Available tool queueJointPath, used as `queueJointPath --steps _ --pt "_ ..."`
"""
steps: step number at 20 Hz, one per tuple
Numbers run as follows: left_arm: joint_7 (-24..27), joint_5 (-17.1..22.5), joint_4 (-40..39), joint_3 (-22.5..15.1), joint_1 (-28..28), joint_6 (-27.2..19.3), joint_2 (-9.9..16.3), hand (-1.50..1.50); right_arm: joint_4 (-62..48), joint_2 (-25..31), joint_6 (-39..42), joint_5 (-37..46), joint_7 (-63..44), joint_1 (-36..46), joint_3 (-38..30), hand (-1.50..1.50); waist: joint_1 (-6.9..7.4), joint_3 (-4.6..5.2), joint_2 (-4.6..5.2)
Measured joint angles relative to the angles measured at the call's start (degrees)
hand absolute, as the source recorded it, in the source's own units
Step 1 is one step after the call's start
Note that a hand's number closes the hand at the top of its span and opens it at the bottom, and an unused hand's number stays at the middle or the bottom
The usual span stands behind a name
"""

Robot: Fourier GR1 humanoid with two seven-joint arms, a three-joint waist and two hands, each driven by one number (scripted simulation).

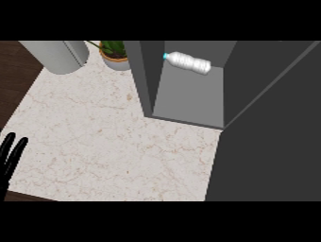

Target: Pick up the bottled water, place it into the cabinet and close the cabinet

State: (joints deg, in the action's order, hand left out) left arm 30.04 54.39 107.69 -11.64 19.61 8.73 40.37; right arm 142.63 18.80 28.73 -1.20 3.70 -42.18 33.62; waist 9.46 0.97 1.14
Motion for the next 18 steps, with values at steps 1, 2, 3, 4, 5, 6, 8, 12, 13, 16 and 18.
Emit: queueJointPath --steps 1,2,3,4,5,6,8,12,13,16,18 --pt "-0.05 0.05 0.01 0.23 -0.13 0.38 0.32 -1.50 -0.03 0.16 -0.02 -0.06 -0.35 0.83 -0.06 1.50 0.48 0.04 0.14" --pt "-0.19 0.31 -0.02 0.60 -0.25 0.72 0.68 -1.50 -0.06 0.35 -0.02 -0.12 -0.67 1.67 -0.11 1.50 0.80 0.05 0.19" --pt "-0.28 0.44 0.04 0.81 -0.27 1.15 1.03 -1.50 -0.10 0.47 -0.04 -0.18 -0.96 2.41 -0.18 1.50 1.31 0.09 0.27" --pt "-0.45 0.60 0.16 0.97 -0.44 1.32 1.25 -1.50 -0.13 0.62 0.00 -0.23 -1.32 3.30 -0.26 1.50 1.60 0.10 0.35" --pt "-0.57 0.78 0.18 1.20 -0.50 1.59 1.52 -1.50 -0.14 0.79 0.01 -0.29 -1.65 4.01 -0.31 1.50 1.89 0.13 0.37" --pt "-0.71 0.85 0.19 1.31 -0.61 1.87 1.78 -1.50 -0.15 1.14 0.21 -0.32 -1.92 5.05 -0.50 1.50 2.28 0.16 0.43" --pt "-0.98 1.04 0.04 1.47 -0.79 2.48 2.22 -1.50 -0.21 1.98 0.74 -0.36 -2.41 7.50 -1.11 -1.50 3.17 0.27 0.50" --pt "-1.43 1.35 -0.01 1.67 -1.18 3.25 2.80 -1.50 -0.33 3.81 2.05 -0.40 -3.64 12.69 -1.93 1.50 4.68 0.51 0.45" --pt "-1.53 1.52 -0.11 1.80 -1.24 3.39 2.93 -1.50 -0.41 3.93 2.15 -0.41 -4.08 13.84 -1.89 1.50 4.85 0.53 0.44" --pt "-1.77 1.69 -0.50 2.11 -1.18 3.95 3.41 -1.50 -0.56 4.13 2.29 -0.49 -5.67 16.74 -1.57 1.50 5.01 0.58 0.39" --pt "-1.87 1.79 -0.58 2.34 -1.33 4.29 3.70 -1.50 -0.66 4.32 2.64 -0.54 -6.81 18.69 -1.23 1.50 5.07 0.62 0.42"
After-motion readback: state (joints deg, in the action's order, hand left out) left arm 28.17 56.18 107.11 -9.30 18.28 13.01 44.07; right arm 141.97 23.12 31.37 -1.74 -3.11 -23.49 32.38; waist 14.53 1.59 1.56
